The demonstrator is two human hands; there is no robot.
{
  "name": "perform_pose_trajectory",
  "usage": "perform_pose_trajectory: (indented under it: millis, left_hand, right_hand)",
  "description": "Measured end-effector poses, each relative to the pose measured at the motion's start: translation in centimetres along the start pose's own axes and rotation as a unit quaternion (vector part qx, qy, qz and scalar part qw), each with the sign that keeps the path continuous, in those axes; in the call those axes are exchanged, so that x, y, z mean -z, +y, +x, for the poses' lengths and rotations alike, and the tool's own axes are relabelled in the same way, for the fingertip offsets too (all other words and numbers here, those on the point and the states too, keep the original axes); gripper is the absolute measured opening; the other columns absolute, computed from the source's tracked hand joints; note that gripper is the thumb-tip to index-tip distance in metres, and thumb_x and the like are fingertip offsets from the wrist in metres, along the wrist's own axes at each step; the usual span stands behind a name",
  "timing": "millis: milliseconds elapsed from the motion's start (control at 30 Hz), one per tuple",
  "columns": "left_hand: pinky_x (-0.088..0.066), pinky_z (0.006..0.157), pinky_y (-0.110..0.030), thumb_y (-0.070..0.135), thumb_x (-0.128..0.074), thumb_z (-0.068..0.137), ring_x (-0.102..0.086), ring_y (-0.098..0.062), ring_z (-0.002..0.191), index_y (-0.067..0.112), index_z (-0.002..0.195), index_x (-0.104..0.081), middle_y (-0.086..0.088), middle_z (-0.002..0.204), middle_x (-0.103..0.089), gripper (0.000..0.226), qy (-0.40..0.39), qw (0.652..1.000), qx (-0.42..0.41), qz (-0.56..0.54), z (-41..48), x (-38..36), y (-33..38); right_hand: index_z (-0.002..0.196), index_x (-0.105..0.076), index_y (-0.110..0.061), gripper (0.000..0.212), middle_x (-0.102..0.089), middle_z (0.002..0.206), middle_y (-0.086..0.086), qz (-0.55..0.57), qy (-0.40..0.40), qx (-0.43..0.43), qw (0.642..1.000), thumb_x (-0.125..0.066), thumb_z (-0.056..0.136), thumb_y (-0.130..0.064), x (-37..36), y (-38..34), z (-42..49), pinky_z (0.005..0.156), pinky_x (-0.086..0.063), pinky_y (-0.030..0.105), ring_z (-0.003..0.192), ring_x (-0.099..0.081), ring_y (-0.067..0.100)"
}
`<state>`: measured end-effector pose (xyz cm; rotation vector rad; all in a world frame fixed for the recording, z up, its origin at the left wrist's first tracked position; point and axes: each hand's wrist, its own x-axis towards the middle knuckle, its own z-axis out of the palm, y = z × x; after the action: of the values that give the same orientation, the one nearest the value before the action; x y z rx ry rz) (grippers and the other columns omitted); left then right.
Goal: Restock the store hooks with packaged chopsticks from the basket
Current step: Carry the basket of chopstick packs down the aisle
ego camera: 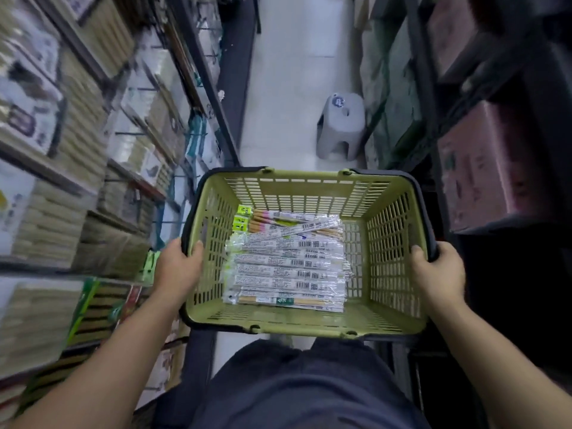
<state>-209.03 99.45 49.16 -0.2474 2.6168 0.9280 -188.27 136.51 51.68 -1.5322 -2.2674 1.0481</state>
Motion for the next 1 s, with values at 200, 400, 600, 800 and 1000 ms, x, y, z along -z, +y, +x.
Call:
perform_pose_trajectory:
  millis: [200,400,600,800,1000]
  left_hand:
    - [-0.042,0.063,-0.040,0.033,-0.056,0.101,-0.061,-0.036,0.075,0.010,0.086,-0.058,-0.015,0.080,-0.063,0.028,0.007,1.000,-0.008,0.002,9.9,-0.3,7.6]
    - [-0.045,0.064,-0.042,0.033,-0.057,0.100,-0.061,-0.037,0.074,0.009,0.083,-0.059,-0.015,0.078,-0.064,0.030,0.016,1.000,0.010,-0.008,18.2,-1.8,15.0]
    - [-0.047,0.067,-0.041,0.034,-0.056,0.100,-0.063,-0.035,0.075,0.013,0.087,-0.063,-0.012,0.080,-0.067,0.025,0.028,0.999,0.036,-0.017,25.5,-3.3,22.8]
    - [-0.053,0.076,-0.046,0.033,-0.055,0.102,-0.064,-0.035,0.081,0.011,0.095,-0.063,-0.012,0.087,-0.067,0.024,0.022,0.997,0.058,-0.043,32.7,-4.5,29.6]
    - [-0.054,0.080,-0.050,0.034,-0.054,0.103,-0.065,-0.042,0.088,0.007,0.099,-0.063,-0.022,0.093,-0.068,0.028,0.018,0.995,0.075,-0.064,41.9,-5.9,34.7]
  right_hand:
    - [0.092,-0.058,-0.013,0.016,-0.057,0.077,0.000,0.004,0.005,-0.005,1.000,-0.060,0.098,-0.028,-3.0,-6.7,9.0,0.062,-0.036,0.032,0.068,-0.053,0.022]
    - [0.087,-0.056,-0.014,0.019,-0.058,0.074,0.004,0.003,-0.016,-0.003,1.000,-0.058,0.098,-0.029,-6.3,-12.7,19.8,0.053,-0.033,0.029,0.062,-0.054,0.023]
    - [0.095,-0.060,-0.014,0.018,-0.063,0.082,0.002,-0.008,-0.047,0.005,0.999,-0.059,0.096,-0.031,-8.8,-19.2,31.4,0.062,-0.041,0.034,0.073,-0.060,0.025]
    - [0.094,-0.058,-0.009,0.024,-0.063,0.083,0.007,-0.034,-0.059,0.027,0.997,-0.059,0.095,-0.033,-11.4,-25.8,42.3,0.072,-0.050,0.042,0.078,-0.060,0.031]
    - [0.084,-0.056,-0.020,0.018,-0.063,0.079,0.000,-0.040,-0.071,0.048,0.996,-0.059,0.094,-0.034,-16.2,-32.9,52.3,0.057,-0.041,0.032,0.070,-0.060,0.023]
